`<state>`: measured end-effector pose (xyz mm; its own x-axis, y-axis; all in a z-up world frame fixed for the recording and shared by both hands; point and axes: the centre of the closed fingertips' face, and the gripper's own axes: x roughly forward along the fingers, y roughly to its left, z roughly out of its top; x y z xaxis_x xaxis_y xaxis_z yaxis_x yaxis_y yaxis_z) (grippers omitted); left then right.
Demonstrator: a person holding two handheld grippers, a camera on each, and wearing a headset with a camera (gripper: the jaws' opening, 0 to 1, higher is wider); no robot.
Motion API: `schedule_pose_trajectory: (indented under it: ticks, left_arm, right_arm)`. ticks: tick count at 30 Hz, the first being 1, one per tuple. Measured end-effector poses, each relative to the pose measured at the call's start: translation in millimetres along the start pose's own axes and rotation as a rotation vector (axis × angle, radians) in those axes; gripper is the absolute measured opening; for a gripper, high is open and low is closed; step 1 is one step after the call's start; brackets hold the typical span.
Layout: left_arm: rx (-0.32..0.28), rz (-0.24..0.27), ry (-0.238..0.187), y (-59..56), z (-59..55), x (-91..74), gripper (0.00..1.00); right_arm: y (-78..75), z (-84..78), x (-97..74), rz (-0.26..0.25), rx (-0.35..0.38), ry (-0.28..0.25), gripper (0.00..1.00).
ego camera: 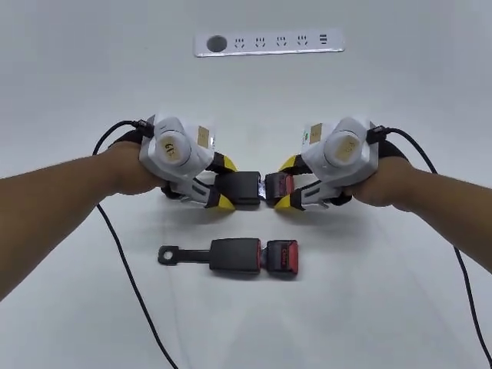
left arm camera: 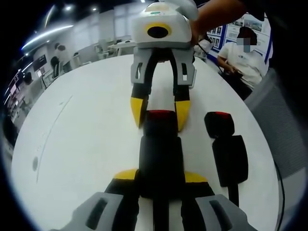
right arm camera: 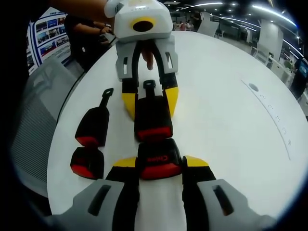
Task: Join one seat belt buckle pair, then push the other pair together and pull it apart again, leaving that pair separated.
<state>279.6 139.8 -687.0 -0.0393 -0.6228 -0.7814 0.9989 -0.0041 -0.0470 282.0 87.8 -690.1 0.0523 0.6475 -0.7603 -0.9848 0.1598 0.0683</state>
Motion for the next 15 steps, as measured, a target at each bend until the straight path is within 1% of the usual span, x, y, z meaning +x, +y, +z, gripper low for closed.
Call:
schedule_pose_trajectory:
  ticks: [3, 7, 15]
  left_arm:
    - [-0.006, 0.003, -0.008, 0.0, -0.5, -0.5, 0.33]
    - [0.000, 0.003, -0.003, -0.1, -0.5, -0.7, 0.33]
    - [-0.014, 0.015, -0.003, 0.2, -1.2, -1.7, 0.33]
  right_arm:
    - [0.2, 0.1, -0.3, -0.003, 0.002, 0.001, 0.33]
    - [0.0, 0.0, 0.3, -0.002, 0.003, -0.001, 0.33]
    - [0.3, 0.1, 0.1, -0.004, 0.006, -0.005, 0.33]
